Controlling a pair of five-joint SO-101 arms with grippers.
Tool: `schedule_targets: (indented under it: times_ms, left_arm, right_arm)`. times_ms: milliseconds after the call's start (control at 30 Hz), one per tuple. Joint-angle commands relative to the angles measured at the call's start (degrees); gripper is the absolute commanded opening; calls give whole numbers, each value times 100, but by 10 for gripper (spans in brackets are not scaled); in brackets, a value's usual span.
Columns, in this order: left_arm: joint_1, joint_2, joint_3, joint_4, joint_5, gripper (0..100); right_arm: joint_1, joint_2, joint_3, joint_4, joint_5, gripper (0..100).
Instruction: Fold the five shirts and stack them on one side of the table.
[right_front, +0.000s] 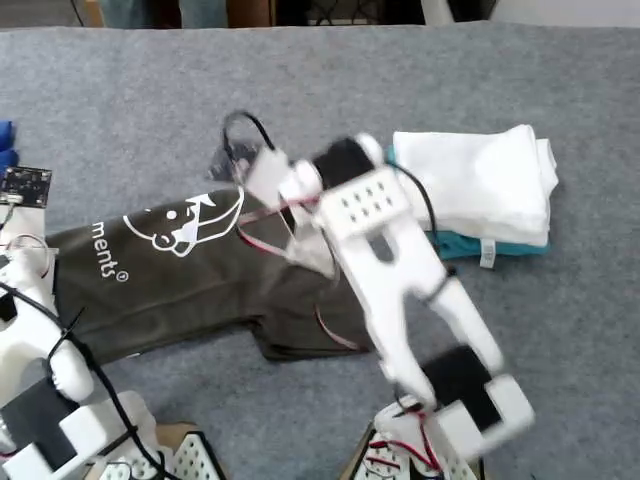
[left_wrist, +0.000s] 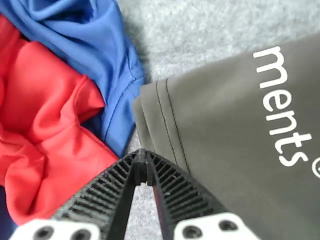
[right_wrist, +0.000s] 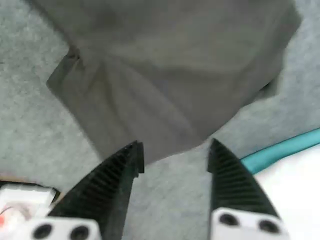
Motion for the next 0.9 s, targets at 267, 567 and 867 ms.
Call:
schedule_targets:
  times_ms: [267,567,867]
  left_arm:
    - [110,-18,4,-105,-35,29]
    - [22,-18,13,-97,-26,29]
    - [-31,-18,101,-105,369,29]
  right_arm:
    - [-941,-1675,3846,-1899,220,248]
    - [-1143,-1684,4936,-3305,237,248]
    - [-1196,-1684,5516,-3991,237,248]
